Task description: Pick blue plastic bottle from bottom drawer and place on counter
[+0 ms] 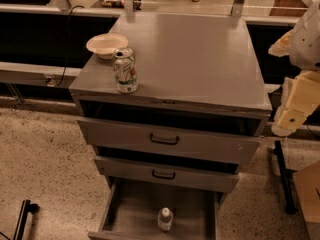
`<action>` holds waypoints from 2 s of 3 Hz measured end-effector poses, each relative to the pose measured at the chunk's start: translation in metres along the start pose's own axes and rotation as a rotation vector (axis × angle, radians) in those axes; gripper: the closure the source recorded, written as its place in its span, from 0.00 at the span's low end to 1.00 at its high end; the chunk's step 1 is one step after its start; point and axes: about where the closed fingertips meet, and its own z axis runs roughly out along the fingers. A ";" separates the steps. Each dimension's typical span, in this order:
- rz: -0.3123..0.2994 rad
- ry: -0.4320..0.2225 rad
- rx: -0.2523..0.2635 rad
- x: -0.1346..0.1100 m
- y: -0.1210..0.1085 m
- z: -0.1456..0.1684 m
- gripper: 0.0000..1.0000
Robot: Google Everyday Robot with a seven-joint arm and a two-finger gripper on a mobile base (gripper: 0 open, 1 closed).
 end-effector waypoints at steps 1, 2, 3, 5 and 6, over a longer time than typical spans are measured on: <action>0.000 0.000 0.000 0.000 0.000 0.000 0.00; 0.009 -0.085 -0.024 -0.004 0.005 0.019 0.00; -0.014 -0.253 -0.035 -0.020 0.041 0.050 0.00; 0.008 -0.321 -0.083 -0.019 0.060 0.086 0.00; -0.001 -0.418 -0.159 -0.027 0.082 0.136 0.00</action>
Offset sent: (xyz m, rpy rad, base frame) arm 0.0068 0.0312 -0.0838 0.4169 0.0248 0.0829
